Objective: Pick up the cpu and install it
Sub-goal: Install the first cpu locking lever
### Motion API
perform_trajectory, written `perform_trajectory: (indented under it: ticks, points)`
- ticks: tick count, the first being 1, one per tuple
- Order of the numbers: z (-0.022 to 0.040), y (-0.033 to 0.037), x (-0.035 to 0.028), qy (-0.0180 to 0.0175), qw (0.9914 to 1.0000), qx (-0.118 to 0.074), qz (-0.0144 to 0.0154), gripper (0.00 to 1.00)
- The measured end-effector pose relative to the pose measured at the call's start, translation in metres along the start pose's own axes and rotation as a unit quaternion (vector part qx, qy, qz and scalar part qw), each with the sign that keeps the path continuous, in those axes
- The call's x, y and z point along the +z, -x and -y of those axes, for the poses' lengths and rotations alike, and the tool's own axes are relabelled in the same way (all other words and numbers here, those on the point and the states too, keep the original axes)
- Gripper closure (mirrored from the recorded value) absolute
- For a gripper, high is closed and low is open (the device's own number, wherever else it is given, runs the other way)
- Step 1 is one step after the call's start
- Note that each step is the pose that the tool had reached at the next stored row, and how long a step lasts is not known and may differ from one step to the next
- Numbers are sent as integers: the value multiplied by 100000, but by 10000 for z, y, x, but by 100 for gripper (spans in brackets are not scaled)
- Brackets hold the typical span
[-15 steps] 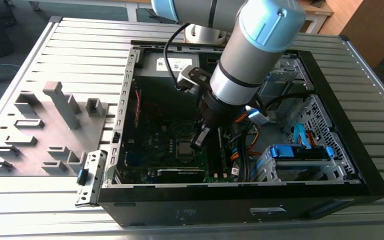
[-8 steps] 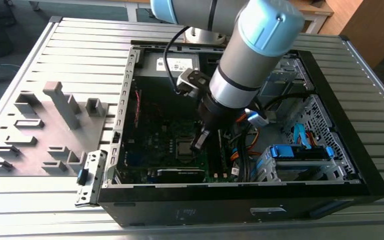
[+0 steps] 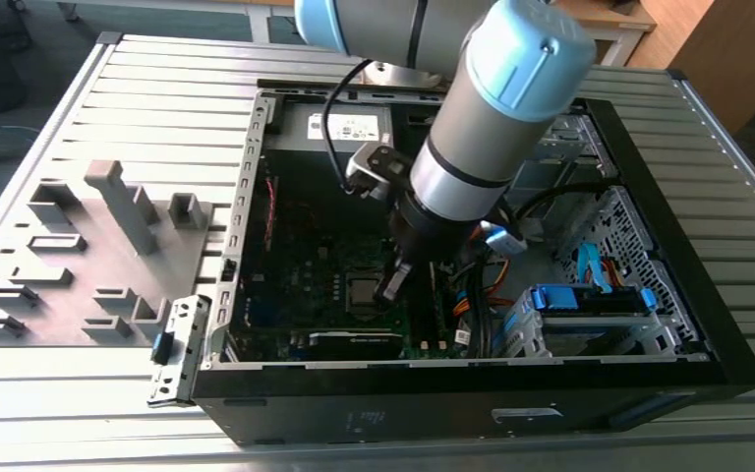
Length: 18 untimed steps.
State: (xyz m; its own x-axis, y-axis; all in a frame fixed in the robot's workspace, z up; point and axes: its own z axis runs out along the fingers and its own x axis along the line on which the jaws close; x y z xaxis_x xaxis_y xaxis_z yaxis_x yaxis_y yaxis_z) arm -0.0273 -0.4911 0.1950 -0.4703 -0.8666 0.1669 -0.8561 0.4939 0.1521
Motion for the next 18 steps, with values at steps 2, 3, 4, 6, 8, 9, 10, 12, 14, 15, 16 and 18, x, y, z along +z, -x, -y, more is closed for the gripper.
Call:
perform_trajectory:
  ticks: [2,3,4,6,8,9,10,12,14,15,16,18]
  points:
    - [3,0,14,-20,100000,-97,-25,89]
    - [4,0,19,-26,100000,-127,-37,89]
    - [5,1,24,-28,100000,-137,-40,89]
    - [6,2,27,-30,100000,-140,-44,89]
    - [6,3,33,-26,100000,-143,-29,89]
    - [7,4,37,-26,100000,-143,-28,89]
    - [8,5,41,-26,100000,-138,-29,89]
    - [9,5,45,-14,100000,-145,-14,89]
    - [9,5,46,66,100000,-185,141,89]
    - [9,6,47,101,100000,-198,205,89]
    - [9,6,47,123,99999,-209,249,89]
    - [13,0,50,126,99999,-216,250,89]
